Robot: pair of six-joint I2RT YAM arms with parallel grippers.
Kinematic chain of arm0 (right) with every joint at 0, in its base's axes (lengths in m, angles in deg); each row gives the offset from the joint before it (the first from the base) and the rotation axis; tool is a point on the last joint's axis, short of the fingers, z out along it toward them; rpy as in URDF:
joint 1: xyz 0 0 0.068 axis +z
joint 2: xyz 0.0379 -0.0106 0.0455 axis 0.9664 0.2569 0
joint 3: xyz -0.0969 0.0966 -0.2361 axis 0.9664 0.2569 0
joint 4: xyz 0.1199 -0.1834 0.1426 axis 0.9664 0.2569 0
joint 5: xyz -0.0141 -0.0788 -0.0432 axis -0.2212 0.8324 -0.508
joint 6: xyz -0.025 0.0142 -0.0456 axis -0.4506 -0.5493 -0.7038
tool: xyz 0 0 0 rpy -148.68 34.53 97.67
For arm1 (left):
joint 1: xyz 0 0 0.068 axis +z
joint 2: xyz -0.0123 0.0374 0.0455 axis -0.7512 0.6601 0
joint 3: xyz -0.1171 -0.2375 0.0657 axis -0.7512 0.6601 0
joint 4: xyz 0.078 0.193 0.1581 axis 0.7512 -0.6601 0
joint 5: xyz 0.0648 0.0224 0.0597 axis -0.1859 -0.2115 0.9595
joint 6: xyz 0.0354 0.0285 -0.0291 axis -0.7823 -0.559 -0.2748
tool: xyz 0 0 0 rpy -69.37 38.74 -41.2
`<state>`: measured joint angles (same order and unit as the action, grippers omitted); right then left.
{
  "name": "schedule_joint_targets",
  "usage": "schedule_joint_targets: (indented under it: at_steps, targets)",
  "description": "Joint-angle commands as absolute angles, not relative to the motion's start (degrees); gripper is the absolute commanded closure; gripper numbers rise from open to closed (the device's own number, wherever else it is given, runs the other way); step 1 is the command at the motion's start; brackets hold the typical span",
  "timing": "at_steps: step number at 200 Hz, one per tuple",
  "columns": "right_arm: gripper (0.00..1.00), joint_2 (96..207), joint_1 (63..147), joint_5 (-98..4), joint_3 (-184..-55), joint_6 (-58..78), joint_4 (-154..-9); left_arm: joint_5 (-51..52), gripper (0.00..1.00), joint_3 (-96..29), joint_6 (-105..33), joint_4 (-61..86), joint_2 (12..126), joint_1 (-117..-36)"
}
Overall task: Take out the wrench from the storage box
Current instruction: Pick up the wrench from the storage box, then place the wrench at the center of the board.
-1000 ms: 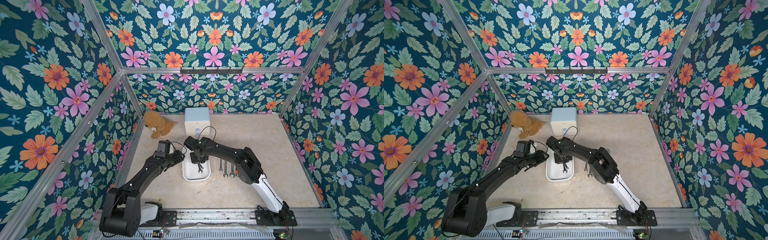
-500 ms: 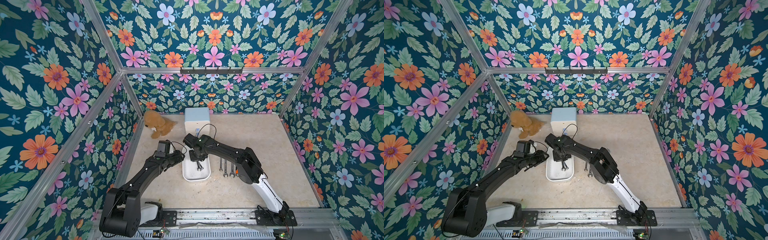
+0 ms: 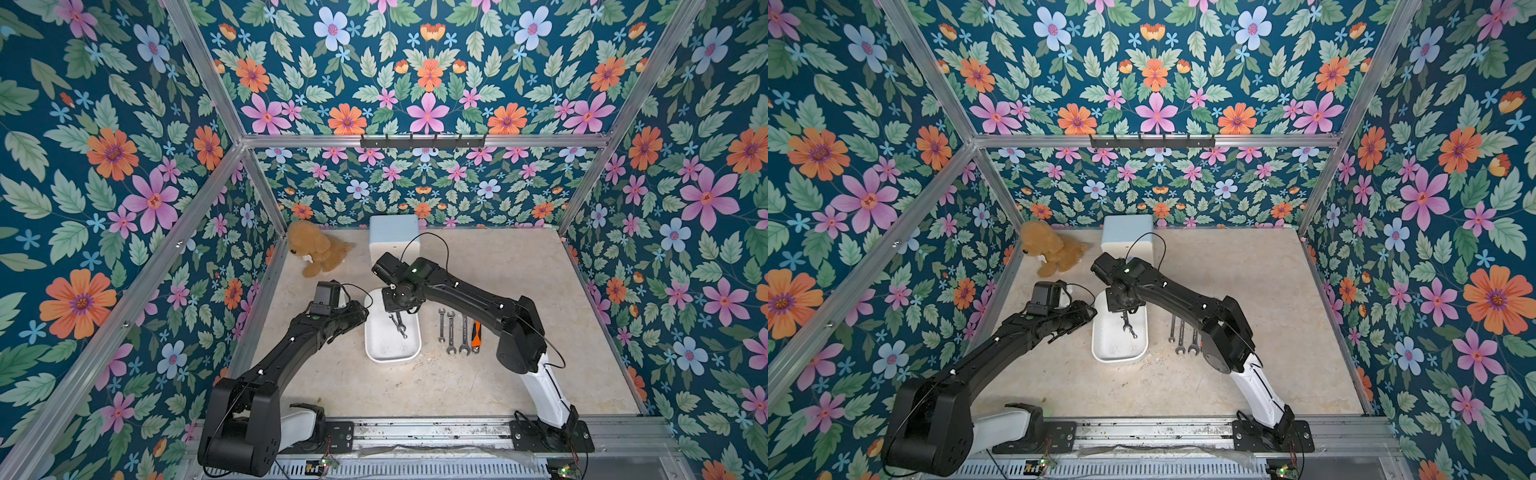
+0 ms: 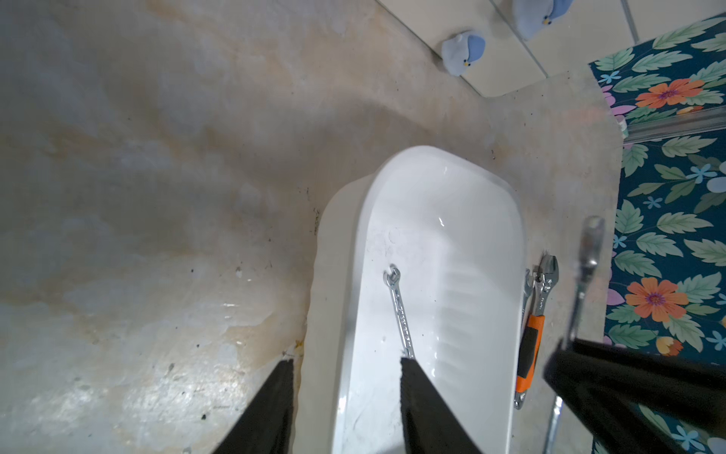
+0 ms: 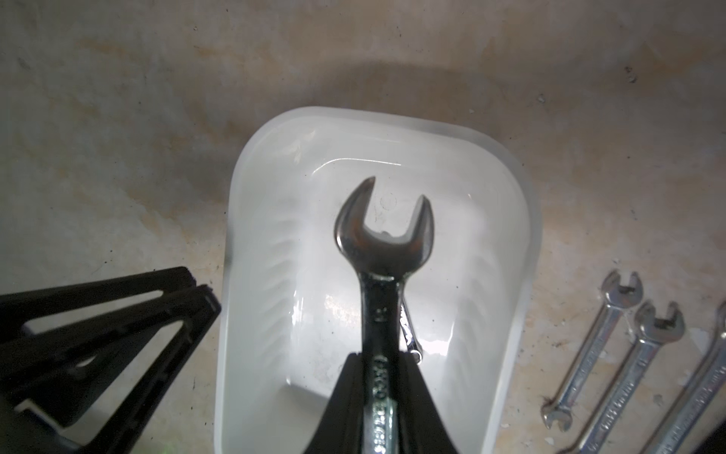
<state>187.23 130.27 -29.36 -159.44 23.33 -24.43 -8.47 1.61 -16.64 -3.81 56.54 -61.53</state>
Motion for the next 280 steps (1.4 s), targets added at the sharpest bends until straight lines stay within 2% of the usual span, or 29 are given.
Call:
schedule_joint_targets:
  at_steps: [1,34,58,107,173,221,261,280]
  targets:
    - [0.96,181.4,129.0,-26.3,-152.9,25.8,-25.9,-8.1,0.51,1.2,-17.2,-4.2,56.0,-61.5]
    - [0.95,172.3,126.3,-24.9,-139.5,27.8,-29.7,-7.8,0.51,1.2,-17.3,-4.2,55.7,-61.5]
    - [0.95,170.3,124.6,-26.7,-132.2,29.5,-33.9,-7.9,0.51,1.1,-17.3,-4.1,56.0,-61.5]
    - [0.95,176.3,123.8,-31.4,-128.6,31.7,-40.8,-7.8,0.51,1.1,-17.3,-4.1,56.2,-61.4]
    - [0.93,182.0,123.2,-31.5,-127.3,32.5,-43.7,-7.7,0.51,0.8,-17.6,-4.4,56.7,-61.5]
    - [0.84,181.0,122.9,-30.8,-125.7,32.8,-43.4,-7.7,0.51,0.8,-17.5,-4.5,56.9,-61.4]
    - [0.69,178.9,122.9,-29.5,-126.6,31.9,-41.0,-7.8,0.51,0.8,-17.5,-4.5,57.0,-61.4]
    - [0.65,177.4,122.9,-28.7,-127.9,31.2,-38.9,-7.7,0.51,1.0,-17.4,-4.6,56.9,-61.4]
